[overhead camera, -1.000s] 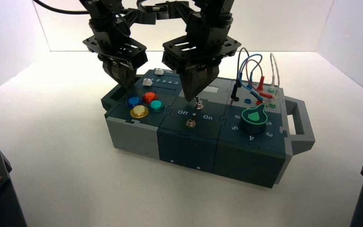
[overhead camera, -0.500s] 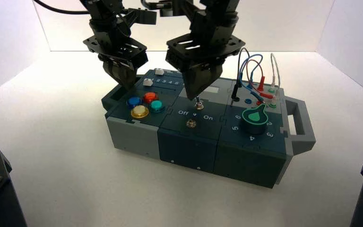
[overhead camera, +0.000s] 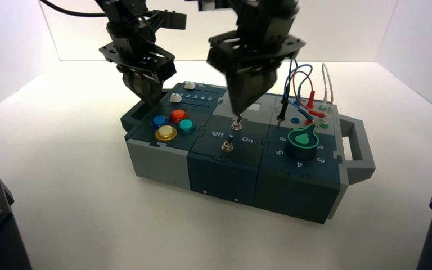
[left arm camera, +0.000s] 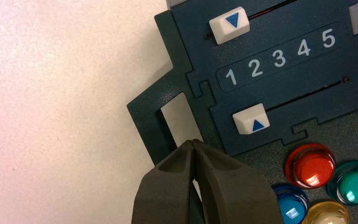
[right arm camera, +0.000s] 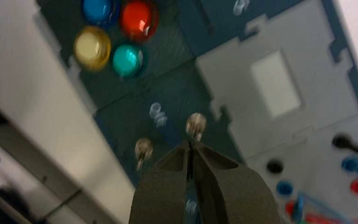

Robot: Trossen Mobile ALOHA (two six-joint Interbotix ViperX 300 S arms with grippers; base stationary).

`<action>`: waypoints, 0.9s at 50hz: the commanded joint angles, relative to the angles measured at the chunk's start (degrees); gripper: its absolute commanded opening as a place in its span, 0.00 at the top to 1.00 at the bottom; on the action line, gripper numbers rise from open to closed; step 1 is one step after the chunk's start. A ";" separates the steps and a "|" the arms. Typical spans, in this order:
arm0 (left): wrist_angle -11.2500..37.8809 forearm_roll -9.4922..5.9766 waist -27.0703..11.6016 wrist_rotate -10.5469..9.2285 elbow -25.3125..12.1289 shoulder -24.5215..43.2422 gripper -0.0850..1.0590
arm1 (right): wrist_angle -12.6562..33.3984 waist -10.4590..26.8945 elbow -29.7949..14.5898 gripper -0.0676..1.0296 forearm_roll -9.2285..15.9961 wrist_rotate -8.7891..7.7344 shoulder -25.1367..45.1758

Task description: Flip the top switch on with the right gripper.

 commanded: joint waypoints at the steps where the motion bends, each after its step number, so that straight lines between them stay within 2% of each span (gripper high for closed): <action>1: 0.79 0.79 1.32 0.35 0.44 2.02 0.95 | 11.60 0.26 -3.16 0.96 1.49 0.53 -6.24; 4: 0.79 0.79 1.32 0.44 0.44 2.02 0.95 | 13.89 0.26 -3.16 0.96 1.58 0.70 -7.21; 13: 1.05 0.79 1.32 0.44 0.26 1.58 0.95 | 17.05 0.26 -2.55 0.96 2.11 1.05 -7.03; 15: 1.23 0.79 1.32 0.44 0.18 1.41 0.95 | 18.28 0.26 -1.14 0.96 2.37 0.97 -7.03; 23: 1.41 0.79 1.32 0.44 0.18 0.79 0.95 | 18.02 0.26 0.62 0.96 2.37 0.70 -6.77; 45: 1.41 0.97 1.32 0.88 -0.18 0.18 0.95 | 16.96 0.35 0.88 0.96 2.46 0.44 -6.50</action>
